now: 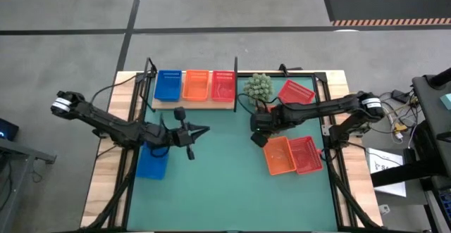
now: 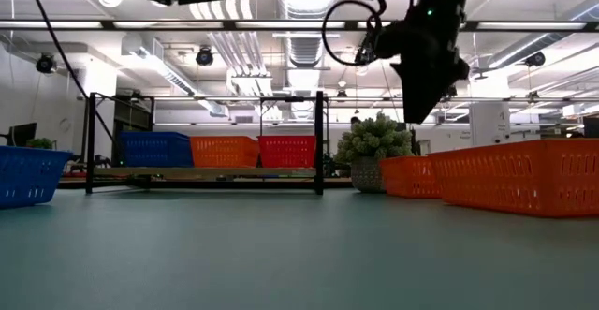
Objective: Stack baskets on shelf by color
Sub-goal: Stack the top orange bin on the orange bin on the shelf
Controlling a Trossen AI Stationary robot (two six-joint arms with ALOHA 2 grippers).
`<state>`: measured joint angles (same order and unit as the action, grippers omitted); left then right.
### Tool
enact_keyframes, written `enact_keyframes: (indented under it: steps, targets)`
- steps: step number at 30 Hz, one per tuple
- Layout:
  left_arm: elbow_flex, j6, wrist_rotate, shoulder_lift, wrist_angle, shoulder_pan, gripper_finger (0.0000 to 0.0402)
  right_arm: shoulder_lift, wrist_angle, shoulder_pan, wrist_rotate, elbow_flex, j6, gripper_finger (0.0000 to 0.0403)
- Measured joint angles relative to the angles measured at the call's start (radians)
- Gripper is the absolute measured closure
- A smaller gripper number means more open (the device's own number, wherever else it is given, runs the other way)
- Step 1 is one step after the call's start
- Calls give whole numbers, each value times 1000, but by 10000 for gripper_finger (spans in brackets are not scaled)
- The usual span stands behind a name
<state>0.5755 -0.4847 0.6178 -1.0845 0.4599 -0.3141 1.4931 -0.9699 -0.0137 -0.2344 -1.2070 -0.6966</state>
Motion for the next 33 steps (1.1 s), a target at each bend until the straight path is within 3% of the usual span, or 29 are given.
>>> enact_keyframes:
  steps: [6, 14, 24, 33]
  targets:
    - [-37, 34, 1, 86, -86, 0, 395, 38, 3, 15, -55, 2, -139, 249]
    - [-75, 42, 1, 144, -82, 0, 395, 75, 7, 43, -66, 3, -229, 239]
    - [-80, 34, 0, 165, -80, 0, 395, 106, 32, 82, -64, 5, -236, 241]
    - [-80, 33, 0, 164, -81, -1, 395, 154, 180, 113, -60, 11, -181, 242]
